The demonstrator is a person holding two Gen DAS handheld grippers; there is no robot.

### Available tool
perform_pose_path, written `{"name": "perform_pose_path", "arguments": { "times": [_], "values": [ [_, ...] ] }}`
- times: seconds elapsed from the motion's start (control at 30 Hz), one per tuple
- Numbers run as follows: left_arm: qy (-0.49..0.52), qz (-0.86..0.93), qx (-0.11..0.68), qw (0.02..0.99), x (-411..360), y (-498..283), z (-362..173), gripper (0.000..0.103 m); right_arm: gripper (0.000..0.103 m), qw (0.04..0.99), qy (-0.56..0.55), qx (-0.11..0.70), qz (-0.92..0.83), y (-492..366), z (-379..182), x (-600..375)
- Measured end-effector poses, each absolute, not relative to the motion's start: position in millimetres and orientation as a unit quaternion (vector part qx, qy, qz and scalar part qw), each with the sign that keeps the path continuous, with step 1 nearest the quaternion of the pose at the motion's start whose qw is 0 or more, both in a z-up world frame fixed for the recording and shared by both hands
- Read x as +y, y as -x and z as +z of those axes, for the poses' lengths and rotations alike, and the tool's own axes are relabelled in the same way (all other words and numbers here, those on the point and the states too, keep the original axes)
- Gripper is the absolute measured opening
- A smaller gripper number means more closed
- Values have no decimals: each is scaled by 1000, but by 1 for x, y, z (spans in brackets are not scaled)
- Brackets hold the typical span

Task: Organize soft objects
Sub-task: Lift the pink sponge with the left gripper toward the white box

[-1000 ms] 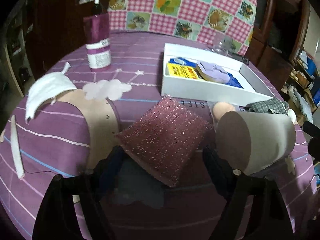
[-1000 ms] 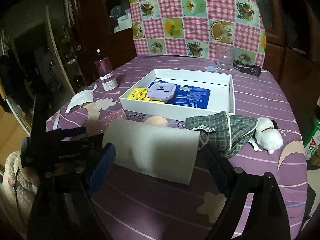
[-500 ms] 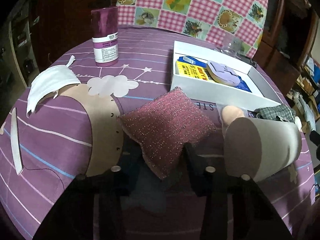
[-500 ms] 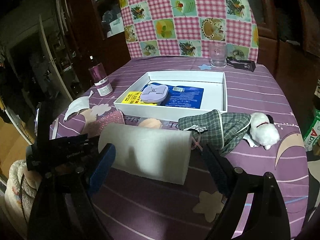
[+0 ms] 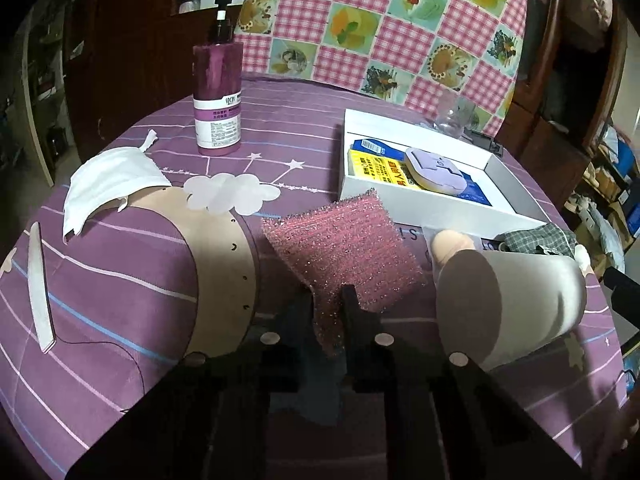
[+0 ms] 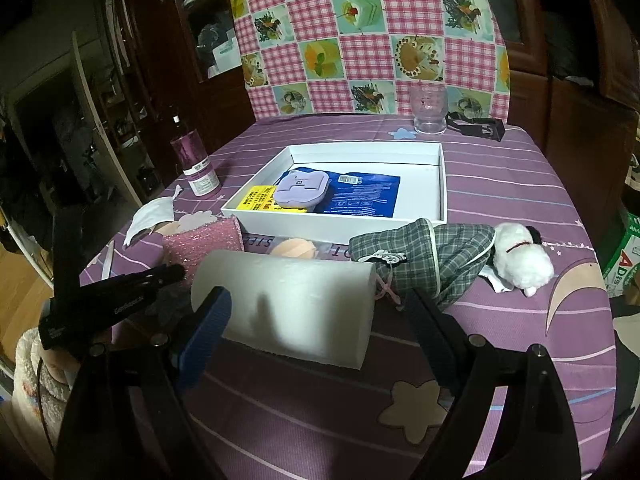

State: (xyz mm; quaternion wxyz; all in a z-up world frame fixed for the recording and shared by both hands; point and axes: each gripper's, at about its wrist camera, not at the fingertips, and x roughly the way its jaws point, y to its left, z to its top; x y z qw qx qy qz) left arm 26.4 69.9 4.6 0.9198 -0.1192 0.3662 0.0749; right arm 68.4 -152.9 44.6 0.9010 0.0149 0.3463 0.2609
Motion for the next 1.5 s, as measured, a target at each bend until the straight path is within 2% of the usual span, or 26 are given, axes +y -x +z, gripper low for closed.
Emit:
{"name": "perform_pose_path", "arguments": {
  "times": [0.23, 0.93, 1.23, 1.5],
  "values": [
    [110, 68, 330, 935, 66, -17, 14, 9, 89, 902, -17, 344, 259, -68, 45, -155],
    [118, 66, 291, 947, 66, -7, 30, 8, 89, 903, -34, 340, 259, -70, 49, -162],
    [143, 71, 276, 948, 70, -7, 53, 8, 87, 904, -77, 340, 248, -75, 52, -177],
    [120, 47, 260, 957, 41, -10, 78, 8, 84, 905, -103, 338, 235, -78, 56, -189]
  ]
}}
